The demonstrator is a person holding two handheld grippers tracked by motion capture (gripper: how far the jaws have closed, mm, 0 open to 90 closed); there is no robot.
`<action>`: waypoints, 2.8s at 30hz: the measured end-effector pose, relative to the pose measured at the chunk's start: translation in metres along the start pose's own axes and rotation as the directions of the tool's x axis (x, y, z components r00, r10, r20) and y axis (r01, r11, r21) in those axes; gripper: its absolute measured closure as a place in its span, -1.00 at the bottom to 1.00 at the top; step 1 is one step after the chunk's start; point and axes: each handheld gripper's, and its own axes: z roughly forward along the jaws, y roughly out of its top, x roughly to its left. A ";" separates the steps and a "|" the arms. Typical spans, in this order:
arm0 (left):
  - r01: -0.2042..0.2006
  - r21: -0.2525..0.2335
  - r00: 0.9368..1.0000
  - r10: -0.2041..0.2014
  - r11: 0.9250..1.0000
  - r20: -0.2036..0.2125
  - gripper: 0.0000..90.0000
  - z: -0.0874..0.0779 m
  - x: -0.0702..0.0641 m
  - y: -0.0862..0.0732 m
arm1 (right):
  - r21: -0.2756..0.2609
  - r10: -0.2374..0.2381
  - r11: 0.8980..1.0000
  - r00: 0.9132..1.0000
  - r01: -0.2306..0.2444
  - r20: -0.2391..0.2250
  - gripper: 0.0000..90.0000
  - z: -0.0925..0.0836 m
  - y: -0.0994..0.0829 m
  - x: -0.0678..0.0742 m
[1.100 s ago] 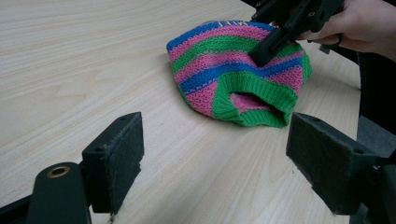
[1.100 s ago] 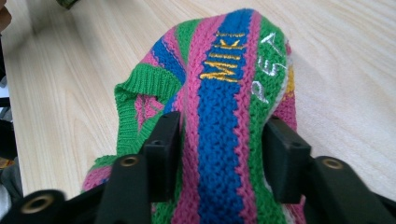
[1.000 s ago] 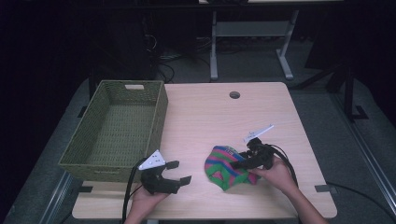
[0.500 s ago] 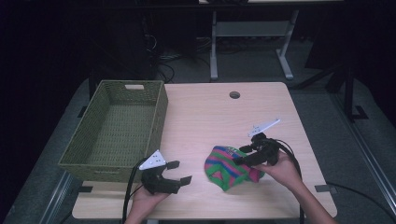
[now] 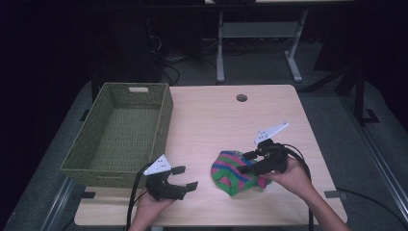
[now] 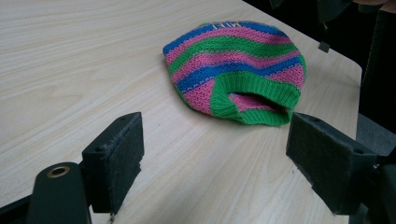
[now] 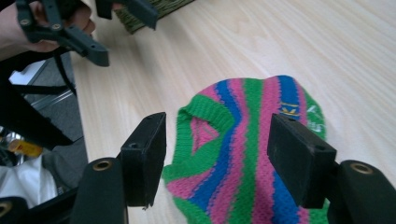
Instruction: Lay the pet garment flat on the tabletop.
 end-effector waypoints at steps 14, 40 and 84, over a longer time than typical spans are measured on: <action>-0.005 0.004 1.000 0.005 1.000 -0.002 -0.58 -0.001 0.001 0.000 | 0.048 -0.062 0.997 0.996 0.065 -0.061 -0.08 0.014 -0.006 0.019; 0.005 0.006 1.000 -0.005 1.000 0.001 -0.58 -0.002 0.001 0.000 | 0.190 -0.096 0.976 0.994 0.104 -0.051 0.05 0.056 -0.035 0.014; -0.006 0.017 1.000 0.006 1.000 0.017 -0.58 0.004 -0.003 0.000 | 0.092 -0.100 0.991 0.993 0.094 0.062 0.73 0.056 -0.060 0.016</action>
